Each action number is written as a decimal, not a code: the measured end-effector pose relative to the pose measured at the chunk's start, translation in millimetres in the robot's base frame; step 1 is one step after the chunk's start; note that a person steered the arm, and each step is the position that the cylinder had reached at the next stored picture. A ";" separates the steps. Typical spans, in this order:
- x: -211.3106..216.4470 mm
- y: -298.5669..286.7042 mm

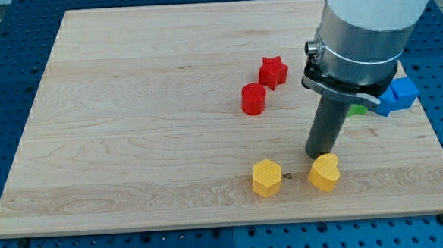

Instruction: Place the yellow heart to the right side of yellow hexagon

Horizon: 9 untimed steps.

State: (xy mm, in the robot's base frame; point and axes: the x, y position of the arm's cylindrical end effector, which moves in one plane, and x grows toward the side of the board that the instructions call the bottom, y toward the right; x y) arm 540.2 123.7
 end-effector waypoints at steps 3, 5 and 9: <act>-8.5 69.3; 22.7 68.2; 24.1 -15.4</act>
